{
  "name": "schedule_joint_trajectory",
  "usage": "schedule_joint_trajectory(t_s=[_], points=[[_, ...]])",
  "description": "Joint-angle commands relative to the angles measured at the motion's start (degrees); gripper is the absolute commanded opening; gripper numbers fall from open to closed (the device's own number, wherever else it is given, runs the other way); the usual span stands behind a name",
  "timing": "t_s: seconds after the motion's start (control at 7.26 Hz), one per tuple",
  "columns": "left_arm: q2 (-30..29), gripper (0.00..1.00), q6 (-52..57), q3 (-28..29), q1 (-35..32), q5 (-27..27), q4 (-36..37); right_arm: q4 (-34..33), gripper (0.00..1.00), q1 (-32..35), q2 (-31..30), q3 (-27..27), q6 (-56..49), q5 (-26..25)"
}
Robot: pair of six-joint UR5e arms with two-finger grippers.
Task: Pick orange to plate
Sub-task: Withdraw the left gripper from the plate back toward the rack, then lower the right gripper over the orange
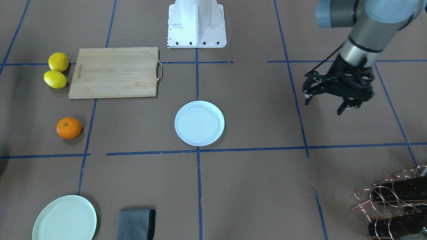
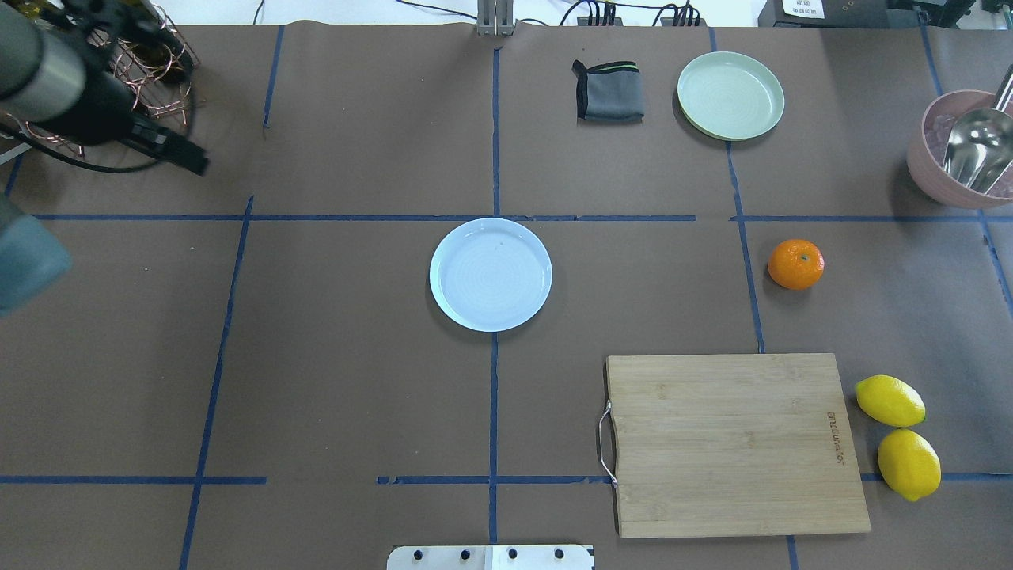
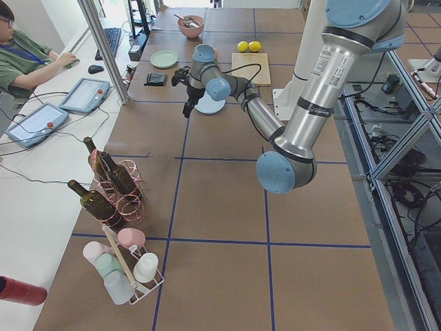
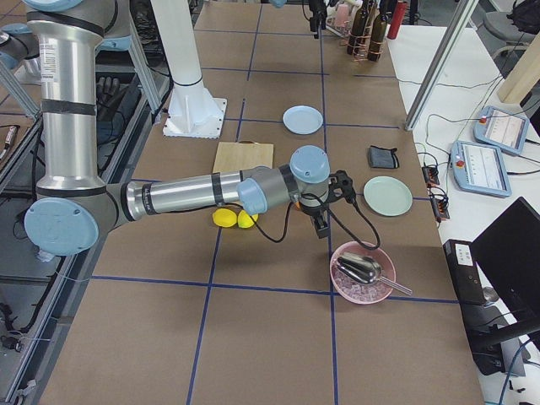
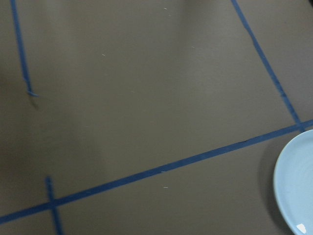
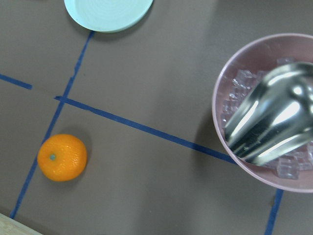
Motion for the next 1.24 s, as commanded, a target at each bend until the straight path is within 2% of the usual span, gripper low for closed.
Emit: schedule_joint_trajectory(t_s=[0.0,0.28,0.41,0.55,0.69,1.1], points=[[6.9,1.0,20.6,9.2,-16.4,-9.5,3.1,-0.2,1.0,-5.1,4.6,1.6,9.8,-0.7],[9.4,1.0,36.6,18.2,-26.0,-10.5,7.3,-0.4,1.0,-11.1,7.5,1.9,15.4,-7.8],[12.2,1.0,37.2,18.4,-27.0,-10.7,8.4,-0.7,1.0,-12.2,8.2,2.0,16.6,-8.9],[16.9,1.0,37.2,18.3,-31.3,-12.5,6.5,-0.8,1.0,-13.8,8.6,2.0,16.8,-9.1],[18.6,1.0,37.0,17.6,-32.0,-14.6,7.2,-0.7,1.0,-16.3,8.3,1.9,19.7,-11.8],[19.7,1.0,36.8,16.6,-31.9,-14.9,7.0,2.5,1.0,-27.7,8.0,1.1,31.3,-21.9]])
